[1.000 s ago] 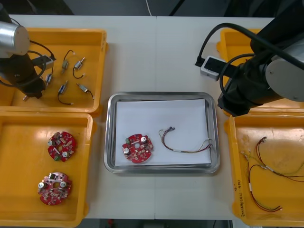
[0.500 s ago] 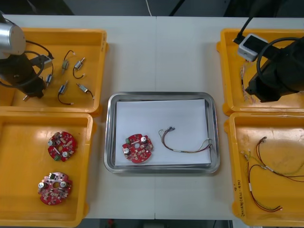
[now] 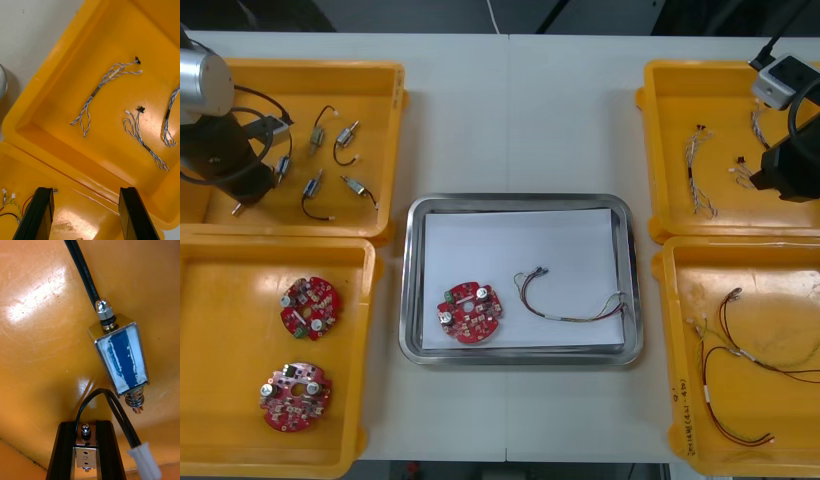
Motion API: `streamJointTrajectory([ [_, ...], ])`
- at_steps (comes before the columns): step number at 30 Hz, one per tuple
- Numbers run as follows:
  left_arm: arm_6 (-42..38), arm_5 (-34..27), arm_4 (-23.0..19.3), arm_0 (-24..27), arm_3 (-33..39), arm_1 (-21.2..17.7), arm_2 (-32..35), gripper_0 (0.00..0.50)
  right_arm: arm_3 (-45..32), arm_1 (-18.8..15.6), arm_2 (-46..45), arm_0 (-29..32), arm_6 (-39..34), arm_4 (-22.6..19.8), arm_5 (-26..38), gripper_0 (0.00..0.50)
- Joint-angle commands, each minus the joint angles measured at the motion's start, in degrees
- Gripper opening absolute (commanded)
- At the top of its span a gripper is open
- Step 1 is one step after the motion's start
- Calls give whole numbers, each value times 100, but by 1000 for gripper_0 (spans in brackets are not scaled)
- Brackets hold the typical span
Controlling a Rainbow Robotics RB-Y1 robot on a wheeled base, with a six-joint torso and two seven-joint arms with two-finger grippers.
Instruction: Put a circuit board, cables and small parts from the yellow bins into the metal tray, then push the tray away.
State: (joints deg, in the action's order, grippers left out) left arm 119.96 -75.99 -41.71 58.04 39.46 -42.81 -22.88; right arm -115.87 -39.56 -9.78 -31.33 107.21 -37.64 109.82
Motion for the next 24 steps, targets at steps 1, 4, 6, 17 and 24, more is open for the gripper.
streamJointTrajectory([
  [1,827,-100,-22,138,97,-70,-6,1,328,-201,-270,4,-147,240,18,500],
  [4,774,-285,-4,129,317,-140,38,2,557,-192,-270,-14,-147,416,18,500],
  [6,748,-443,-4,129,440,-184,126,2,680,-192,-270,-40,-147,512,18,500],
  [17,27,-1427,101,129,1389,-342,627,1,1770,-192,-296,-655,-112,715,-128,500],
  [24,-939,-2218,57,120,2338,-342,627,2,2157,-192,-376,-699,-121,925,-523,500],
])
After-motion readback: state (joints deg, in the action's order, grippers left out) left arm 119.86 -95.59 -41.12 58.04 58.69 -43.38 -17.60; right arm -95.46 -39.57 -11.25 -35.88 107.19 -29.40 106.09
